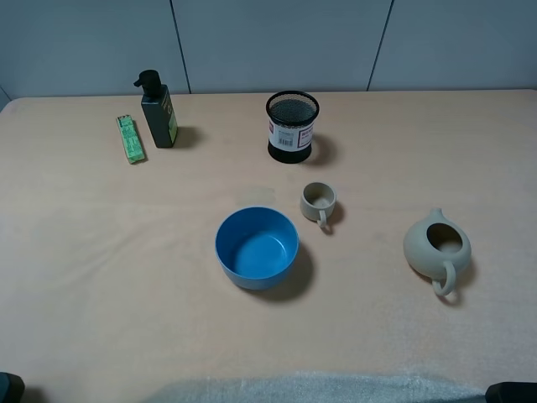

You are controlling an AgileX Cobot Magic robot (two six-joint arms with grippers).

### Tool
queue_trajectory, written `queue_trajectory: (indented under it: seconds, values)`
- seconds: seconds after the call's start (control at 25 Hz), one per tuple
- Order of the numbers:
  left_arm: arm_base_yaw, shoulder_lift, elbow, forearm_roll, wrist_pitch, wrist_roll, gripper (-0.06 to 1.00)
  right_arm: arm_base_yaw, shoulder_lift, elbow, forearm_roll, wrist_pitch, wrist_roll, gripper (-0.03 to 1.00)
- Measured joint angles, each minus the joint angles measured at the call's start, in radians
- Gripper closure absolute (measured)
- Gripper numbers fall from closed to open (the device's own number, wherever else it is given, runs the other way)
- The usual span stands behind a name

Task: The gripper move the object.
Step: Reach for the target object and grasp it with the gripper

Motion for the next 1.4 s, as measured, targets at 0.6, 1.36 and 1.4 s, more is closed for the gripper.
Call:
queue_trajectory:
  seconds: [0.6, 1.36, 1.4]
  values:
    - [0.0, 0.0, 0.0, 0.0, 0.0, 0.0, -0.05, 0.0, 0.0, 0.0, 0.001, 0.001, 0.0, 0.27]
    - [0.0, 0.0, 0.0, 0.0, 0.0, 0.0, -0.05, 0.0, 0.172, -0.072, 0.079, -0.005, -0.075, 0.27]
    - [0.0, 0.0, 0.0, 0.0, 0.0, 0.0, -0.05, 0.0, 0.207, -0.084, 0.08, -0.008, -0.081, 0.27]
